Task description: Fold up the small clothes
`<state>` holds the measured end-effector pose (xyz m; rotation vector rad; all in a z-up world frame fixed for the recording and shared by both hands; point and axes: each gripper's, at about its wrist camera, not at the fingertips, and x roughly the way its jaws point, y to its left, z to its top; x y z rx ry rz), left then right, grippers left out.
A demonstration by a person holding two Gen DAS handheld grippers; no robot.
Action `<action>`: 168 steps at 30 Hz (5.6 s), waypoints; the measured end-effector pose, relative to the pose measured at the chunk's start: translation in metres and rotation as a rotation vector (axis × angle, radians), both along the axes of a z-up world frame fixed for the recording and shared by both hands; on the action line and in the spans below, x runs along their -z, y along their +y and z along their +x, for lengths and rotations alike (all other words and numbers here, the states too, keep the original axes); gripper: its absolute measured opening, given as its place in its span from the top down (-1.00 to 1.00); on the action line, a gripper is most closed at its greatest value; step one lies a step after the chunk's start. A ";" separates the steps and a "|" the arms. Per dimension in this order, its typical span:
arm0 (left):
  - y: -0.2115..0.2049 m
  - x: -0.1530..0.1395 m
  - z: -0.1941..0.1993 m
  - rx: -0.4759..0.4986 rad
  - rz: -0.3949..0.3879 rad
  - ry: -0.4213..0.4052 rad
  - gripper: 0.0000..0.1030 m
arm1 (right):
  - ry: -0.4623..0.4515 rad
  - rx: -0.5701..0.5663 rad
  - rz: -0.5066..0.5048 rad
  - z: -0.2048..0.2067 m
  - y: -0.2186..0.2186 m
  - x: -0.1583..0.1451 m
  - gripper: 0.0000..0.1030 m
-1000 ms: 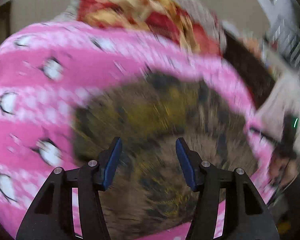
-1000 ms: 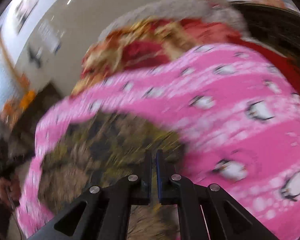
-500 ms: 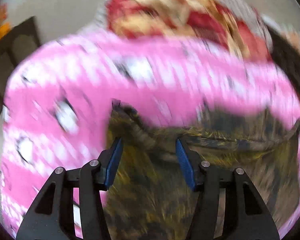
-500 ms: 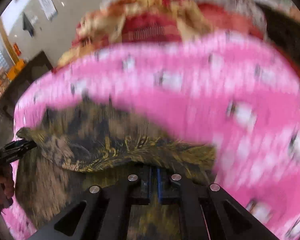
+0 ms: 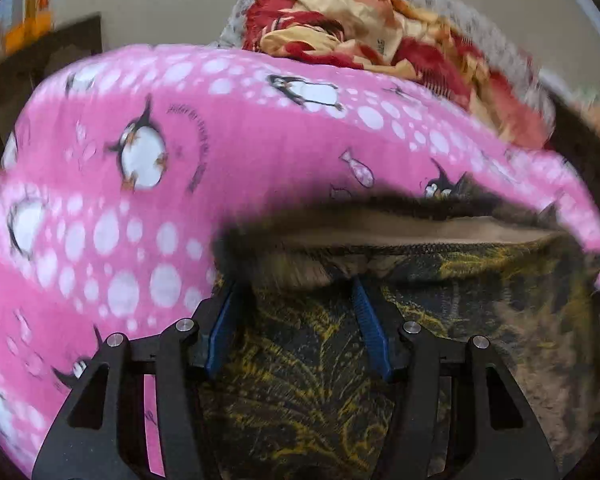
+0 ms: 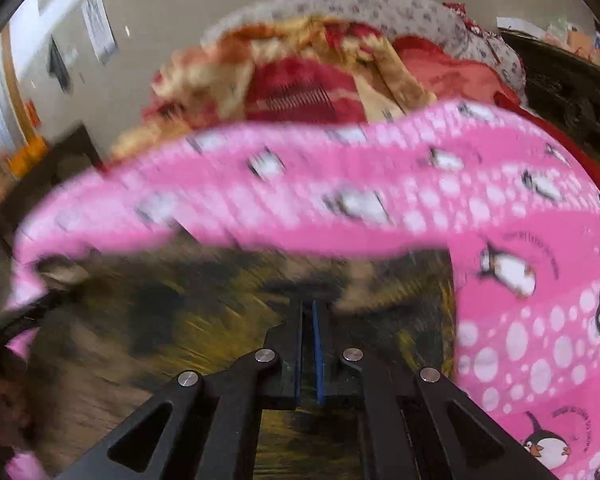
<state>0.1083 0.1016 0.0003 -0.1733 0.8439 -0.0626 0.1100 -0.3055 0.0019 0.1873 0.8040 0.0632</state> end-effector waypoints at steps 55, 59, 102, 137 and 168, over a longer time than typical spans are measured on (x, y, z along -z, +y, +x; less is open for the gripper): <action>-0.007 -0.014 -0.189 0.222 -0.149 0.062 -0.09 | 0.042 -0.042 -0.160 -0.187 0.059 -0.008 0.51; 0.007 0.007 -0.216 0.187 -0.247 0.116 -0.15 | 0.013 -0.099 -0.258 -0.191 0.072 0.001 0.36; 0.050 0.020 -0.174 -0.043 -0.516 0.056 0.29 | 0.051 -0.100 -0.267 -0.185 0.071 0.015 0.14; -0.051 -0.054 -0.186 0.307 -0.072 -0.294 0.75 | 0.567 -0.722 -0.442 0.084 0.391 -0.054 0.17; -0.247 -0.090 -0.213 0.682 -0.043 -0.270 0.84 | 0.497 -0.525 -0.282 0.041 0.065 -0.094 0.86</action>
